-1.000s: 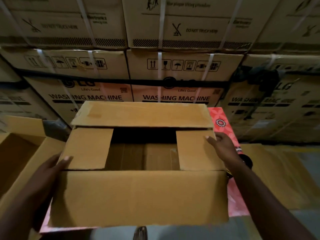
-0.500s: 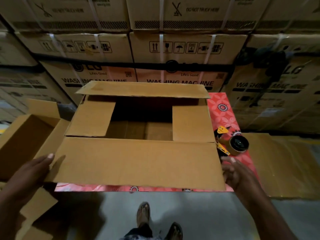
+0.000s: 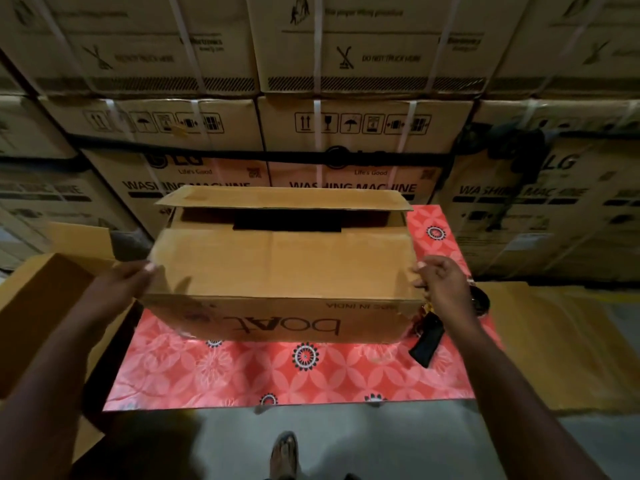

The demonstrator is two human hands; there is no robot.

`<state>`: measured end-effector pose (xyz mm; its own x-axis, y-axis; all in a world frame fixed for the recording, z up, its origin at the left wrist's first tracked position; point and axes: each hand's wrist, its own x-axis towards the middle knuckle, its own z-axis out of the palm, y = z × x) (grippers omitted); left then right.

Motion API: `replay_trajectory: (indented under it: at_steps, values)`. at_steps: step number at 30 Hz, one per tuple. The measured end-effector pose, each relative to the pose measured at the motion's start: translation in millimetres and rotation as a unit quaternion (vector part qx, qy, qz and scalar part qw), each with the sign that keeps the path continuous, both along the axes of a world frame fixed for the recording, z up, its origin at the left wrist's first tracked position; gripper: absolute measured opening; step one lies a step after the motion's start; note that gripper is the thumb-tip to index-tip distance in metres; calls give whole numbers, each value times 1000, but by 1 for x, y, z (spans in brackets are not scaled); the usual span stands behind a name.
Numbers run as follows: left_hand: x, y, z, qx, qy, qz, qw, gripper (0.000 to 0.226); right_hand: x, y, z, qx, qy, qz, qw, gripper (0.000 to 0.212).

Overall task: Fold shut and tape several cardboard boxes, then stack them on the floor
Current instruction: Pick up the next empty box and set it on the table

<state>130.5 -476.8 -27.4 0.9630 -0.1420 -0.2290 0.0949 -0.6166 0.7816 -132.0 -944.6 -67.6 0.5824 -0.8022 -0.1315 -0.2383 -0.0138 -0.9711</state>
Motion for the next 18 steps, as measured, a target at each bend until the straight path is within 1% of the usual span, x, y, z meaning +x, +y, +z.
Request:
replay_trajectory:
  at_steps: [1,3,4,5,7,8,10,11,13,15,17,18]
  values:
    - [-5,-10,0,35,-31,-21,999,39,3,0,-5,-41,26,-6,999,12]
    - [-6,-18,0,81,-50,-29,995,49,5,3,-9,-94,62,-15,994,13]
    - [-6,-20,-1,88,-63,-21,994,48,5,5,-7,-110,68,-21,991,13]
    - [-6,-24,0,97,-87,-9,991,42,5,8,-5,-133,71,-26,988,14]
    - [0,-31,-1,112,-168,-3,979,32,9,14,7,-206,74,-35,975,17]
    - [4,-37,0,117,-213,-7,970,31,14,18,13,-247,70,-33,966,18]
    - [17,-50,-2,122,-292,-29,948,36,26,24,23,-324,59,-15,944,21]
    - [25,-57,-3,128,-311,-40,941,41,34,26,27,-359,60,3,931,25]
    - [35,-75,-4,148,-321,-66,933,55,53,29,34,-424,83,48,901,38]
    - [37,-98,-3,170,-323,-115,924,65,74,30,39,-464,138,100,869,54]
    - [40,-117,-10,177,-315,-170,917,66,92,28,36,-482,211,155,836,64]
    - [41,-124,-16,180,-305,-192,915,63,98,27,30,-487,240,183,819,66]
